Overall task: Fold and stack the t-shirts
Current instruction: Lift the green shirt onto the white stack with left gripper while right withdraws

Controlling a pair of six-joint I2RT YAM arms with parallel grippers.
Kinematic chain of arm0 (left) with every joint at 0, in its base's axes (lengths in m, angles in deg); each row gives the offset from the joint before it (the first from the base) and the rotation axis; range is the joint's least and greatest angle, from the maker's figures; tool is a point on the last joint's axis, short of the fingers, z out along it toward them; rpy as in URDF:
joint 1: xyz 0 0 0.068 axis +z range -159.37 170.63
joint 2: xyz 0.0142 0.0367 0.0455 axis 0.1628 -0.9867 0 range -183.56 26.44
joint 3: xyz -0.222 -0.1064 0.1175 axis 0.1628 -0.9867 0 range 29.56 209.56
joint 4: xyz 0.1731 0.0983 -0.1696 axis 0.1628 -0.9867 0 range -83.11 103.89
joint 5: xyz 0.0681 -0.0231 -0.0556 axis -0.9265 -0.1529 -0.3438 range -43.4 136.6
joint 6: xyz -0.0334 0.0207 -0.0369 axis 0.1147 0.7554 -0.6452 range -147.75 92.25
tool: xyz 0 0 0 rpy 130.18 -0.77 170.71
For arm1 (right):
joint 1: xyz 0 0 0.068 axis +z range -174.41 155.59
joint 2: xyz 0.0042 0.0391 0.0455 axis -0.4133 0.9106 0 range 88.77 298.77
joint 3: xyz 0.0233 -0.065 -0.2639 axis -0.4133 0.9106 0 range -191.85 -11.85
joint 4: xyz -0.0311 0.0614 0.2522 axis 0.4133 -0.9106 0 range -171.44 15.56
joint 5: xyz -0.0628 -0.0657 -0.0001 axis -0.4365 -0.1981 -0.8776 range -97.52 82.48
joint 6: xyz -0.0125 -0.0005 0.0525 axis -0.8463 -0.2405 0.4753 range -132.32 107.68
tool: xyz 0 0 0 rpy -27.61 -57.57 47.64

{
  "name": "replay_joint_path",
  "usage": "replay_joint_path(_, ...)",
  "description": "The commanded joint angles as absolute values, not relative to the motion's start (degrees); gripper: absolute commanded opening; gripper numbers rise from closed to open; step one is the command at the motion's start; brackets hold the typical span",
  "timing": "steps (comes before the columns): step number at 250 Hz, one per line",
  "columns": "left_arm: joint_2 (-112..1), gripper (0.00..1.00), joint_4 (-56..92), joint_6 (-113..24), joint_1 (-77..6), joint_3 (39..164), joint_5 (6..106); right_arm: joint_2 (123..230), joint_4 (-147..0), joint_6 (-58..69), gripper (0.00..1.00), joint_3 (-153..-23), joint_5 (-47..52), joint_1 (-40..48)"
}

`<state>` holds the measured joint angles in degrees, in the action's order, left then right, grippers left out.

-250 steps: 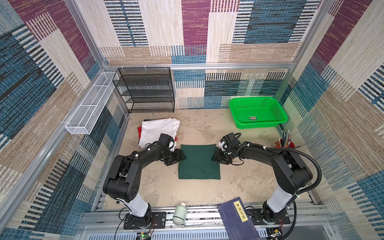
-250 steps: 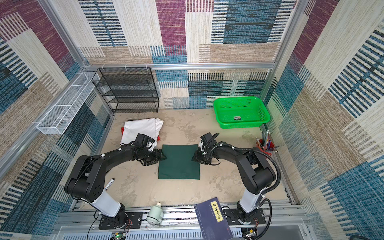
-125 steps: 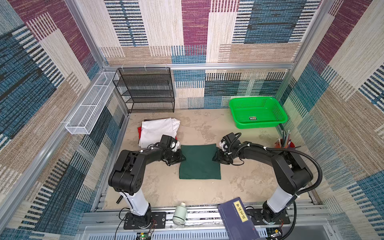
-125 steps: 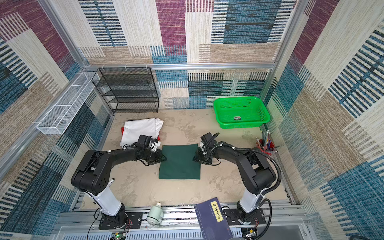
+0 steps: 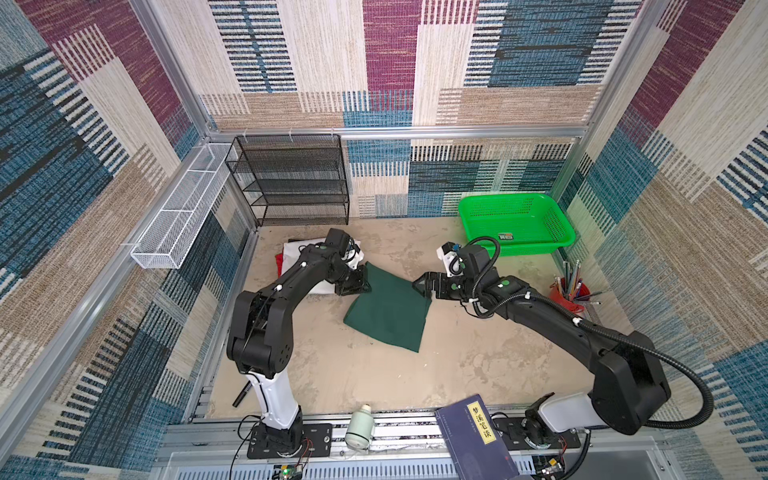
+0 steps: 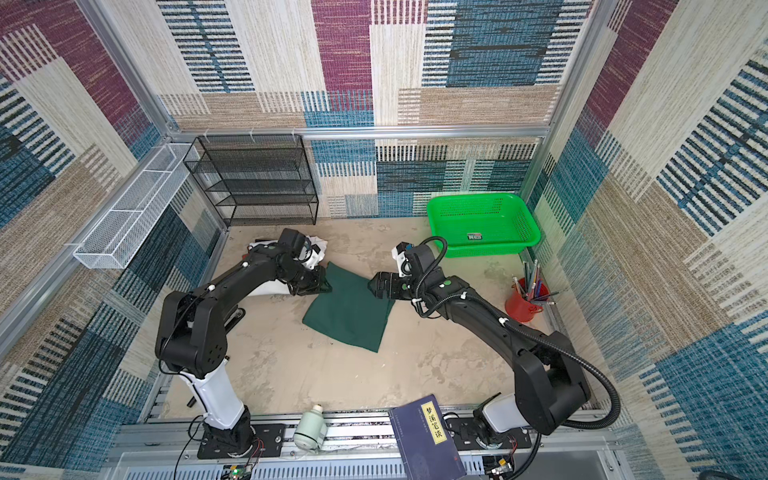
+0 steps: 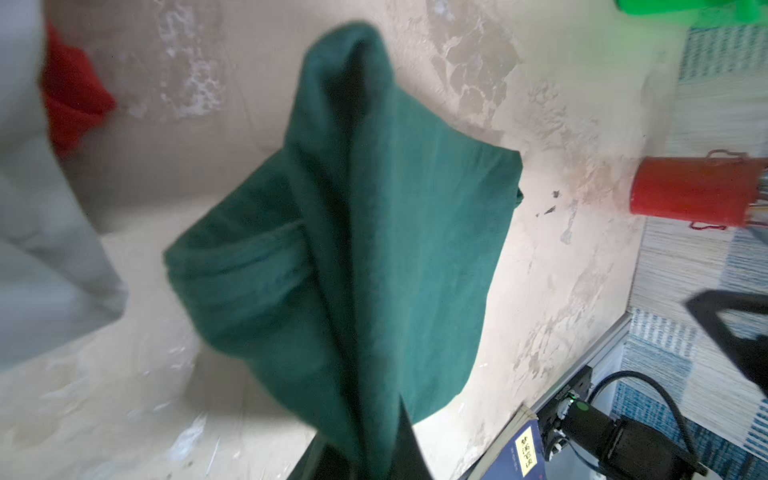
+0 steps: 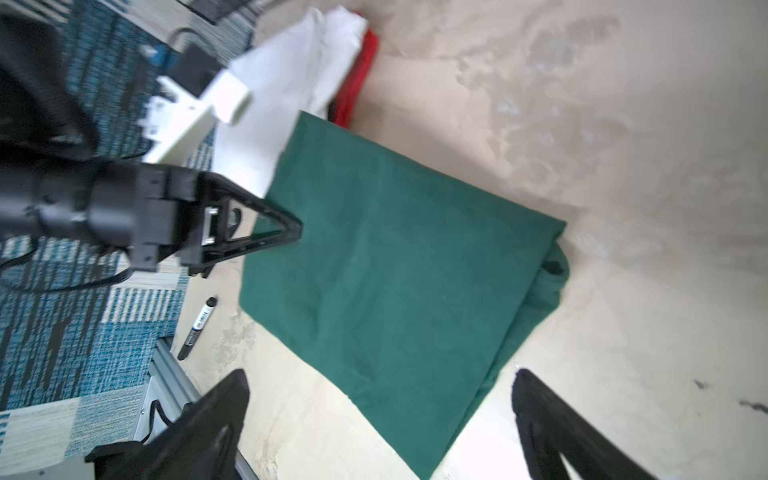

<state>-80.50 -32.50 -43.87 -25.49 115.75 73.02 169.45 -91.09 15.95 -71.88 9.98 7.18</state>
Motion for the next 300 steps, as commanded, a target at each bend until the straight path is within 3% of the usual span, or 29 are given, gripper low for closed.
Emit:
replay_joint_path(1, -83.52, 0.00, -47.28, -37.79, -25.37, 124.76, 67.85, 167.63, -86.83, 14.61, 0.99, -73.50, 6.99, 9.59)
replay_joint_path(61, -92.99, 0.00, -58.48, -34.56, -25.27, 145.96, 58.17, 168.40, -86.99, 17.78, 0.99, -74.55, 8.72, 11.77)
replay_joint_path(117, -101.14, 0.00, -63.50, -34.96, -25.19, 164.01, 57.21, 169.43, -87.10, 18.36, 0.99, -73.81, 9.58, 11.89)
replay_joint_path(300, -101.25, 0.00, -64.53, -34.48, -20.69, 175.01, 48.43, 173.61, -86.80, 19.54, 0.99, -75.24, 13.66, 12.06)
